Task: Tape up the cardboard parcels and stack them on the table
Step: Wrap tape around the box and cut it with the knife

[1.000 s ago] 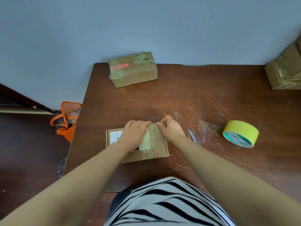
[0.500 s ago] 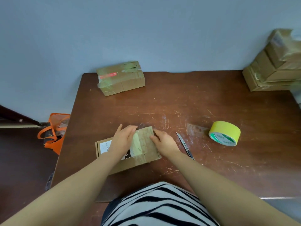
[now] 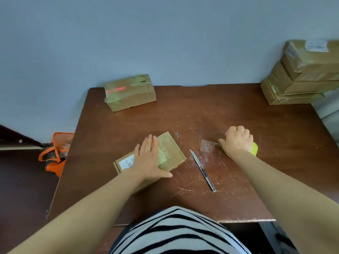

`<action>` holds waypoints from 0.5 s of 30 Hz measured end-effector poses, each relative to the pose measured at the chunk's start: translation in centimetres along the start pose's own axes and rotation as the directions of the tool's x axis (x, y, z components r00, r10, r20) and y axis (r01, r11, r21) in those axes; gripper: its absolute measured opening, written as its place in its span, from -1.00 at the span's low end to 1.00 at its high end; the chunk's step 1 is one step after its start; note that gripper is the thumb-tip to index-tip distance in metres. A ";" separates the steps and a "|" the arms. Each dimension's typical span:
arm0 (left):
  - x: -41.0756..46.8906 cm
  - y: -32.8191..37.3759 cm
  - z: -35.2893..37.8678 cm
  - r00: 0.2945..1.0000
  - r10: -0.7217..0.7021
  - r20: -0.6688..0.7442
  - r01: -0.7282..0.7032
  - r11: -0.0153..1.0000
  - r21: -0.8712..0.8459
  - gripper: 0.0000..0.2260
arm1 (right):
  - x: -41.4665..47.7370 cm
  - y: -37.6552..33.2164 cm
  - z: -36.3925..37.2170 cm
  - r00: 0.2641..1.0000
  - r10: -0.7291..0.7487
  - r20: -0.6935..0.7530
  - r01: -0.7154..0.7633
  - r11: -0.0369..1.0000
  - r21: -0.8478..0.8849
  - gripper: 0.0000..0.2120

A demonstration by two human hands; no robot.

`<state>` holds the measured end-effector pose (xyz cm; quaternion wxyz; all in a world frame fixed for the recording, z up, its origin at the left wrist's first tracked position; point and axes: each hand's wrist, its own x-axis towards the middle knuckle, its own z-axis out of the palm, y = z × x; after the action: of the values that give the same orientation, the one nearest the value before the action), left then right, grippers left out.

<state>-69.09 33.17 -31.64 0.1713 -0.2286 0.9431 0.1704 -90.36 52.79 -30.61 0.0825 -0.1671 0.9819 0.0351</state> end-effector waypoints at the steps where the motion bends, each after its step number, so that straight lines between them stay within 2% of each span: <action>1: 0.1 0.6 0.1 1.000 0.022 -0.019 -0.022 0.999 0.026 0.25 | 0.2 0.2 0.1 1.000 -0.009 0.022 0.010 0.999 -0.031 -0.54; 4: -0.5 1.2 0.5 0.990 0.140 -0.033 -0.134 0.982 0.133 0.15 | 1.3 0.4 -0.1 0.992 -0.026 0.121 0.031 0.999 -0.041 -0.61; 7: -1.2 1.5 0.9 0.991 0.125 0.036 -0.128 0.986 0.103 0.09 | 2.1 0.6 -1.0 0.964 -0.027 0.264 0.042 0.998 -0.053 -0.80; 12: -1.5 3.6 0.4 0.981 0.086 -0.174 -0.094 0.995 -0.035 -0.11 | 2.7 0.7 -1.6 0.943 -0.066 0.325 0.110 0.987 -0.119 -0.58; 15: -1.5 5.0 -0.2 0.969 0.059 -0.239 -0.083 0.992 -0.092 -0.24 | 2.8 0.7 -2.0 0.920 -0.096 0.379 0.145 0.984 -0.102 -0.65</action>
<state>-70.31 37.86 -29.59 0.0401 -0.2218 0.9544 0.1959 -93.51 52.36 -29.06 0.2583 -0.2227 0.9319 0.1239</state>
